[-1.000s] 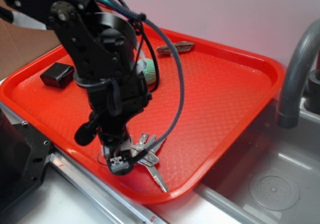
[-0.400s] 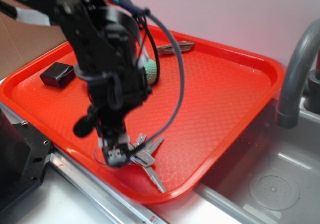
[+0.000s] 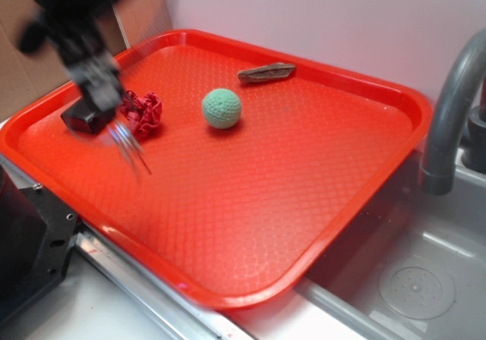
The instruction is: Grab the silver keys.
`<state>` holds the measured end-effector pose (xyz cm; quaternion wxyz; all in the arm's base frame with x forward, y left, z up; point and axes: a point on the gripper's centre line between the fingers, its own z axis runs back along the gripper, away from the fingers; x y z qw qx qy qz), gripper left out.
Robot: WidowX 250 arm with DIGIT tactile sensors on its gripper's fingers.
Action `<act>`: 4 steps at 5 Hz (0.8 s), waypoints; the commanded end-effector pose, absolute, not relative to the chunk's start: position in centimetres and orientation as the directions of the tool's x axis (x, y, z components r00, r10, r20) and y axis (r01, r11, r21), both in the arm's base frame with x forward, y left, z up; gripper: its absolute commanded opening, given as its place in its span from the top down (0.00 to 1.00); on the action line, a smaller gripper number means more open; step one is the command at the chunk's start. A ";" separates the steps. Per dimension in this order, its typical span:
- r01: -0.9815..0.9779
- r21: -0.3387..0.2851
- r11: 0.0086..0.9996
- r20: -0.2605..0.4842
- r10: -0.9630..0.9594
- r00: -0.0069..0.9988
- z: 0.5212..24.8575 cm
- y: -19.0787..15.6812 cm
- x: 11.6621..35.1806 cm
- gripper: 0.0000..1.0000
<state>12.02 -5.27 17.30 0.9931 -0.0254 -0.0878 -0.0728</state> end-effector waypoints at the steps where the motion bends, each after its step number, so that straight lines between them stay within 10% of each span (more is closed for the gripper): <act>1: -0.065 -0.101 0.993 0.106 0.076 0.991 25.7 -1.4 11.3 1.00; 4: -0.045 -0.080 0.996 0.024 0.047 0.999 23.6 -1.2 13.8 1.00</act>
